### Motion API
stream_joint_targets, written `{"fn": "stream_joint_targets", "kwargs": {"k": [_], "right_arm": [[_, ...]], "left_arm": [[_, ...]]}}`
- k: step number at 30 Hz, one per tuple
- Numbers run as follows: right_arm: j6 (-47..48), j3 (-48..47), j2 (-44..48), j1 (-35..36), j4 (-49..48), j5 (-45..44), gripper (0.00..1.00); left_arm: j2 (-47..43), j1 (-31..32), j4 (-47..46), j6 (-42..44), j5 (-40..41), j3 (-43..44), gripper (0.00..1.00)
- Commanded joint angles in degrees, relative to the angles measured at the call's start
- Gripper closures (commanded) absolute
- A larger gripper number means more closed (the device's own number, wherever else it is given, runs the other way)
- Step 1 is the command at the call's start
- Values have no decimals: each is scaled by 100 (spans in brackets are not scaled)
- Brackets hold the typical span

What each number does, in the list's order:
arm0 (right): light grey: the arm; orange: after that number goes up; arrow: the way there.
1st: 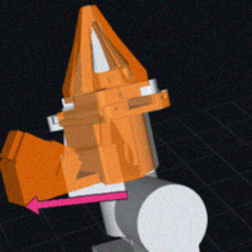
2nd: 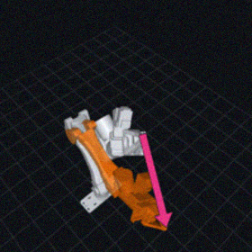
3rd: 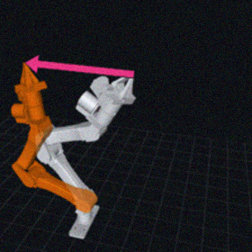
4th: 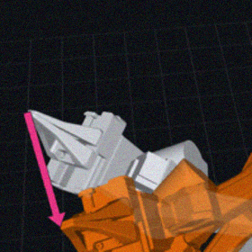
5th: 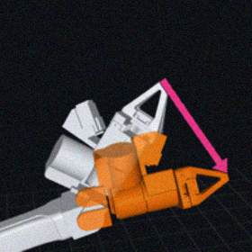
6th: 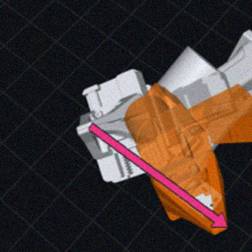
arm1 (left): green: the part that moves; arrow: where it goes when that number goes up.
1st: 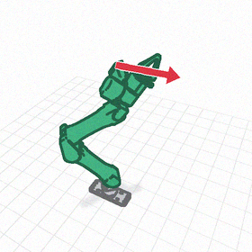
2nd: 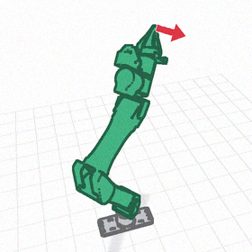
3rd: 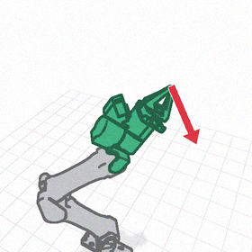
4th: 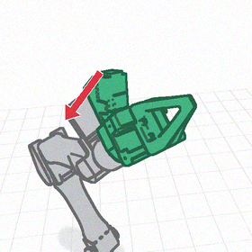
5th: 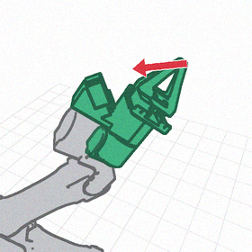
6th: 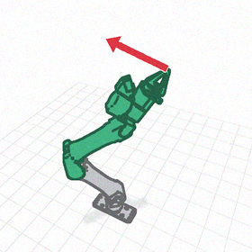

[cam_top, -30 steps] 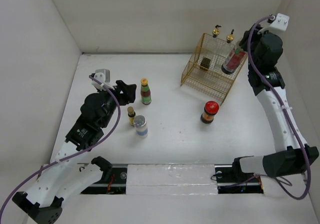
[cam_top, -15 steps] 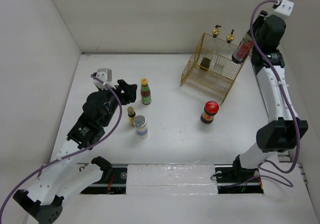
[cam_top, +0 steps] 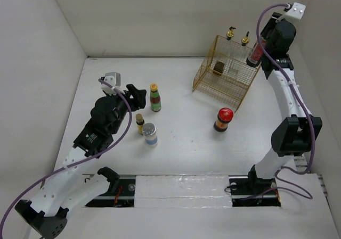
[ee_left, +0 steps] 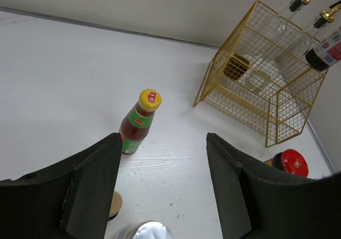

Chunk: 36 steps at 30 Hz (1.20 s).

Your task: Organize the condiment bottles

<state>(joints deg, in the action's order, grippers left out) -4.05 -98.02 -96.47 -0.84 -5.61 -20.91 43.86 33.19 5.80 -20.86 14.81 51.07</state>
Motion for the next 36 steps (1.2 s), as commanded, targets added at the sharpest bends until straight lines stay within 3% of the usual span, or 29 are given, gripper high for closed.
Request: {"fn": "stream_joint_targets", "kwargs": {"k": [1,6,19,31,36], "right_arm": [[124,256,216,-21,-1494,-71,86],[265,644,216,31,-1821,-124,86],[660,28,-259,93,-2505,-537,87],[1056,1030,-373,313,-3561,-791,87],[1328,856,-373,313,-3974,-1021,87]], "left_arm": [[0,21,-229,65,84,26,40],[53,21,-229,65,84,26,40],[106,21,-229,65,84,26,40],[106,21,-229,65,84,26,40],[167,21,-229,65,84,26,40]]}}
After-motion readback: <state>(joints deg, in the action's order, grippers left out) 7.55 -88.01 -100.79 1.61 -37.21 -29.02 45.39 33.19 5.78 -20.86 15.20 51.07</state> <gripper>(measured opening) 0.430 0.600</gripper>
